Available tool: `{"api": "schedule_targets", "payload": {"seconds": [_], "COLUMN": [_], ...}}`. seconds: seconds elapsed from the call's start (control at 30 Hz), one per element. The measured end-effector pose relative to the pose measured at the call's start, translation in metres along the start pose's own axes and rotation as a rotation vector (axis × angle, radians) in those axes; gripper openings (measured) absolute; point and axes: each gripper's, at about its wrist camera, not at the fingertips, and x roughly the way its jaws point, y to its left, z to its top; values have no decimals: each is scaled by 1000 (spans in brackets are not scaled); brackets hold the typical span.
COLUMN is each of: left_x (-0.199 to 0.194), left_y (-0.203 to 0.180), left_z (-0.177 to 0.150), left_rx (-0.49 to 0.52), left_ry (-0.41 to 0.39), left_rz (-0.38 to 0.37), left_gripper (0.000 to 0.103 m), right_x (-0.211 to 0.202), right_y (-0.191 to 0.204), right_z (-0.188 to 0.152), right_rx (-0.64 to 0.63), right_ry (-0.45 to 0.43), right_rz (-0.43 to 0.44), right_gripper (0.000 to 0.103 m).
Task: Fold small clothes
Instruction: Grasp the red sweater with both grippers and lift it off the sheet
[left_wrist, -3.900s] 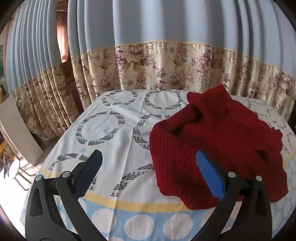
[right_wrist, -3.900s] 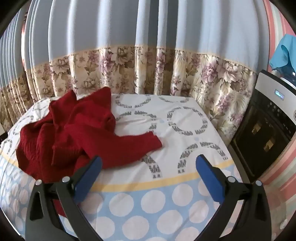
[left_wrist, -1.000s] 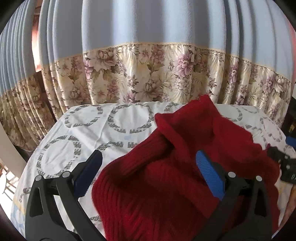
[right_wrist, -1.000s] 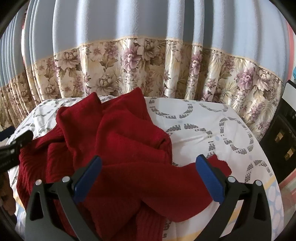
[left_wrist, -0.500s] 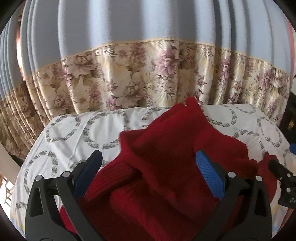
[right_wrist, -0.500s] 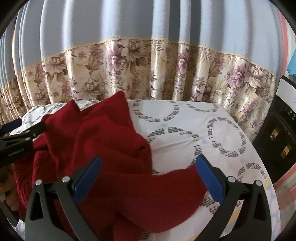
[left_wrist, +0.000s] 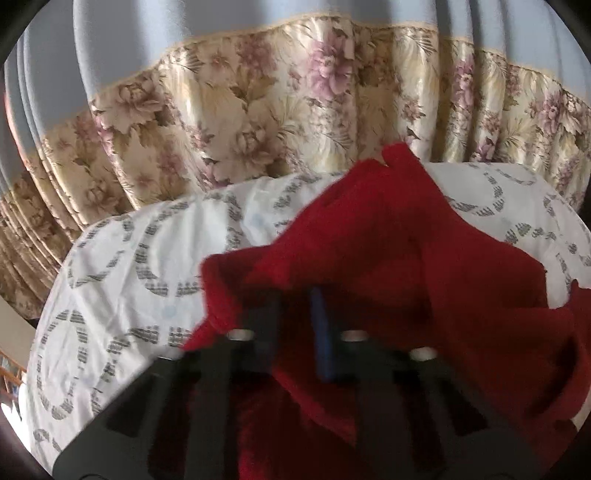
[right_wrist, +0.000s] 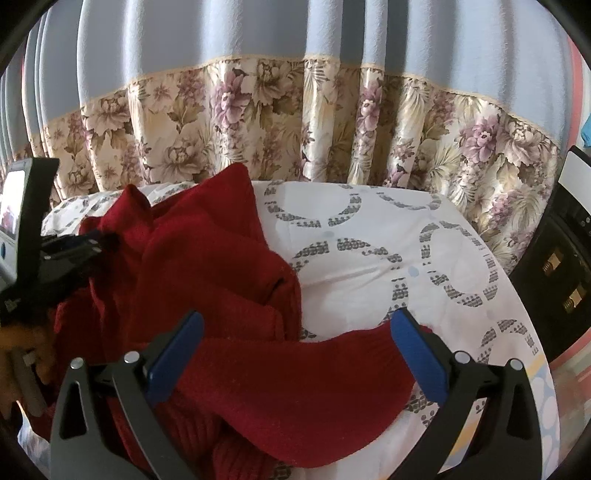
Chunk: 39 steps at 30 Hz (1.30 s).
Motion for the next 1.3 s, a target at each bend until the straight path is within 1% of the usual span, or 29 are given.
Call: {"api": "schedule_targets", "payload": {"seconds": [0.07,0.2,0.3,0.37,0.47,0.57,0.63,0.73,0.77,0.87,0.93,0.97,1.03,1.07,1.1,1.13,1.17,1.2,1.23,1.3], "left_x": [-9,-18,-25,-28,-31,-33,-31,-27,-27,-25,-23,-23,-21,-20,-19,-18,-17,-16,-15,-15], "left_y": [10,19,41,57,81,103,116,124,126,131,135,135,136,136,138,139,141,144,148,156], "left_z": [0,1,4,6,8,5,1,-4,-5,-3,0,1,4,4,5,5,6,6,5,6], "left_rx": [-20,-10,-51,-79,-107,-128,-151,-156,-159,-177,-187,-191,-192,-194,-199,-203,-207,-213,-220,-233], "left_ry": [-24,-55,-84,-89,-84,-85,-75,-65,-67,-70,-69,-70,-73,-73,-72,-70,-68,-66,-68,-77], "left_rz": [-26,-13,39,52,65,97,97,91,90,80,72,66,62,60,55,54,55,57,65,90], "left_gripper": [3,2,1,1,1,1,1,1,1,1,1,1,1,1,1,1,1,1,1,1], "right_x": [2,8,11,11,12,13,19,29,35,59,74,80,99,109,114,119,119,117,113,105], "right_y": [0,0,2,3,6,15,29,55,63,85,97,102,110,111,110,108,106,100,89,69], "right_z": [-1,-2,-3,-3,1,10,18,34,39,56,60,62,62,61,60,59,59,60,62,68], "right_rx": [-1,1,-6,-12,-20,-13,-34,-99,-115,-129,-134,-137,-145,-143,-142,-141,-138,-125,-104,-78], "right_ry": [5,23,27,24,0,0,28,19,25,78,117,127,175,211,228,235,233,226,213,179], "right_rz": [-1,4,2,9,32,108,150,162,163,156,138,126,100,94,85,65,57,64,83,62], "right_gripper": [102,102,102,102,102,102,102,102,102,101,100,96,77,55,42,34,23,20,19,18]}}
